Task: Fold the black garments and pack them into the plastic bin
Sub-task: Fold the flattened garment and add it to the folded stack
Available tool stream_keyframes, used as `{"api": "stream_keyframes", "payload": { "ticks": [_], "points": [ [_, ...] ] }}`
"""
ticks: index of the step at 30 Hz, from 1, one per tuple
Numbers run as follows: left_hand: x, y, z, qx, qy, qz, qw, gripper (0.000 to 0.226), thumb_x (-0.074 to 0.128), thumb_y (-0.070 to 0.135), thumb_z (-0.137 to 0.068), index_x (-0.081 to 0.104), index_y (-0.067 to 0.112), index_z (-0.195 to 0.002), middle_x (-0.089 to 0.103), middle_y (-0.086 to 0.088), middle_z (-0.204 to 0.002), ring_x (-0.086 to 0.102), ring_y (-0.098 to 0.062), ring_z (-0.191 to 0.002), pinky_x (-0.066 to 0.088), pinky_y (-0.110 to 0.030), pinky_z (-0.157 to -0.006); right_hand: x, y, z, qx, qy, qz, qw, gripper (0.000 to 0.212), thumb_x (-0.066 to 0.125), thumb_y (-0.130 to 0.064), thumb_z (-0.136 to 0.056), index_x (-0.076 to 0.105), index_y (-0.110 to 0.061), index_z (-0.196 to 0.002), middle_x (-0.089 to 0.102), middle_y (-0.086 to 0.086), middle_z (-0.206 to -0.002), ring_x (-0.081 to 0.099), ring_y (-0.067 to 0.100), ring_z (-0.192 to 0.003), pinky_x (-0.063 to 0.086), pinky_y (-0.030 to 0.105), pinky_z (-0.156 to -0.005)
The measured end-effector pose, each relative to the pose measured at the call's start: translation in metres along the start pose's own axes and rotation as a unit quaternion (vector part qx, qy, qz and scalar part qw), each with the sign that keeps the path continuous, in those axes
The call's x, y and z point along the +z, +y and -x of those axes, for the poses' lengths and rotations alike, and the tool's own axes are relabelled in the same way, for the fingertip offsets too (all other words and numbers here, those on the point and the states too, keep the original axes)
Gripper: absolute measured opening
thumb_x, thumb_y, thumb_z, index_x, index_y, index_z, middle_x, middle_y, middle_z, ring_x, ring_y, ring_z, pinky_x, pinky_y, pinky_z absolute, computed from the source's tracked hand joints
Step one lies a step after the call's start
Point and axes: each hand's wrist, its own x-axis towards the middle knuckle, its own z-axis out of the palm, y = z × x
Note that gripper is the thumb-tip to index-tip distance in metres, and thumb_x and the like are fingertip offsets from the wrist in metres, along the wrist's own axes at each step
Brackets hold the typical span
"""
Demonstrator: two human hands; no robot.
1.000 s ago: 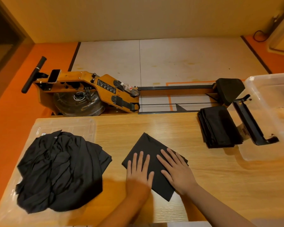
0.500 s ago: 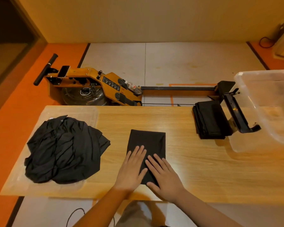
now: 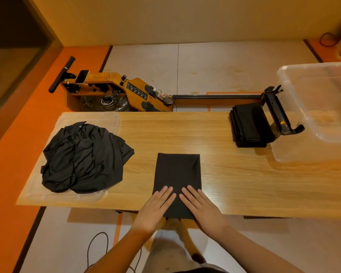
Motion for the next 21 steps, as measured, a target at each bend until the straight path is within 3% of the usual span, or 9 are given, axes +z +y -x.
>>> {"api": "stream_keyframes", "payload": {
  "ticks": [2, 4, 7, 9, 11, 14, 16, 19, 21],
  "points": [
    [0.005, 0.0, 0.006, -0.009, -0.001, 0.016, 1.0, 0.121, 0.091, 0.003, -0.042, 0.03, 0.019, -0.146, 0.041, -0.004, -0.15, 0.038, -0.02, -0.138, 0.034, -0.037, -0.107, -0.002, -0.002, 0.008, -0.02, -0.008, 0.007, 1.0, 0.104, 0.079, -0.013, -0.064, 0.024, -0.018, -0.151, 0.041, 0.005, -0.15, 0.034, 0.022, -0.14, 0.011, 0.035, -0.114],
    [0.004, 0.001, 0.013, -0.007, -0.016, 0.048, 0.999, 0.11, 0.081, -0.002, -0.063, 0.018, 0.023, -0.15, 0.021, 0.0, -0.158, 0.02, -0.018, -0.145, 0.027, -0.041, -0.114, -0.003, -0.001, 0.015, -0.038, 0.007, 0.02, 0.999, 0.075, 0.065, -0.027, -0.075, 0.038, -0.02, -0.145, 0.043, 0.003, -0.148, 0.034, 0.02, -0.139, 0.01, 0.034, -0.116],
    [-0.011, 0.004, 0.024, 0.014, -0.006, 0.1, 0.995, 0.086, 0.048, -0.013, -0.086, 0.012, 0.031, -0.15, -0.003, 0.013, -0.156, -0.007, -0.005, -0.145, 0.0, -0.031, -0.121, -0.01, 0.005, 0.025, -0.029, 0.006, 0.008, 1.0, 0.058, 0.04, -0.034, -0.081, 0.051, -0.024, -0.137, 0.049, -0.002, -0.143, 0.031, 0.012, -0.137, 0.021, 0.035, -0.117],
    [-0.023, 0.004, 0.03, -0.001, 0.006, 0.155, 0.988, 0.072, 0.042, -0.009, -0.091, 0.026, 0.031, -0.149, 0.005, 0.019, -0.153, 0.002, 0.003, -0.143, 0.001, -0.02, -0.118, -0.021, 0.005, 0.027, -0.022, 0.021, -0.074, 0.997, 0.05, 0.045, -0.024, -0.088, 0.051, -0.023, -0.138, 0.043, -0.005, -0.147, 0.025, 0.008, -0.138, 0.024, 0.028, -0.115],
    [-0.031, 0.001, 0.033, -0.037, 0.042, 0.217, 0.975, 0.052, 0.044, 0.004, -0.096, 0.044, 0.03, -0.141, 0.029, 0.019, -0.148, 0.022, 0.006, -0.137, 0.018, -0.017, -0.115, -0.036, 0.006, 0.025, 0.026, -0.004, -0.149, 0.988, 0.043, 0.045, -0.024, -0.095, 0.049, -0.026, -0.139, 0.043, -0.01, -0.146, 0.036, 0.007, -0.136, 0.028, 0.019, -0.11],
    [-0.042, -0.007, 0.023, -0.094, 0.058, 0.336, 0.936, 0.025, 0.048, 0.02, -0.099, 0.059, 0.032, -0.118, 0.065, 0.014, -0.113, 0.059, 0.002, -0.103, 0.05, -0.028, -0.091, -0.05, 0.009, 0.013, 0.118, 0.025, -0.23, 0.966, 0.024, 0.046, -0.032, -0.097, 0.059, -0.031, -0.117, 0.069, -0.008, -0.1, 0.064, 0.011, -0.089, 0.05, 0.027, -0.077],
    [-0.054, -0.013, 0.008, -0.123, 0.066, 0.389, 0.911, 0.016, 0.05, 0.024, -0.099, 0.06, 0.031, -0.11, 0.067, 0.012, -0.095, 0.061, 0.0, -0.087, 0.051, -0.028, -0.075, -0.055, 0.015, -0.001, 0.185, 0.052, -0.287, 0.938, 0.024, 0.048, -0.037, -0.097, 0.06, -0.027, -0.114, 0.067, -0.008, -0.088, 0.061, 0.01, -0.079, 0.05, 0.028, -0.069],
    [-0.068, -0.024, -0.023, -0.152, 0.068, 0.461, 0.872, 0.017, 0.051, 0.026, -0.099, 0.061, 0.024, -0.113, 0.066, 0.013, -0.098, 0.061, 0.003, -0.09, 0.046, -0.012, -0.07, -0.06, 0.025, -0.024, 0.264, 0.067, -0.348, 0.897, 0.029, 0.048, -0.037, -0.097, 0.059, -0.021, -0.118, 0.067, -0.004, -0.1, 0.062, 0.013, -0.091, 0.053, 0.035, -0.08],
    [-0.074, -0.031, -0.044, -0.164, 0.052, 0.471, 0.865, 0.015, 0.05, 0.028, -0.1, 0.061, 0.02, -0.105, 0.065, 0.01, -0.091, 0.061, -0.001, -0.085, 0.045, -0.014, -0.063, -0.062, 0.03, -0.038, 0.306, 0.072, -0.369, 0.875, 0.025, 0.047, -0.035, -0.098, 0.059, -0.019, -0.115, 0.066, -0.002, -0.101, 0.061, 0.016, -0.093, 0.052, 0.038, -0.082]
  ]
}}
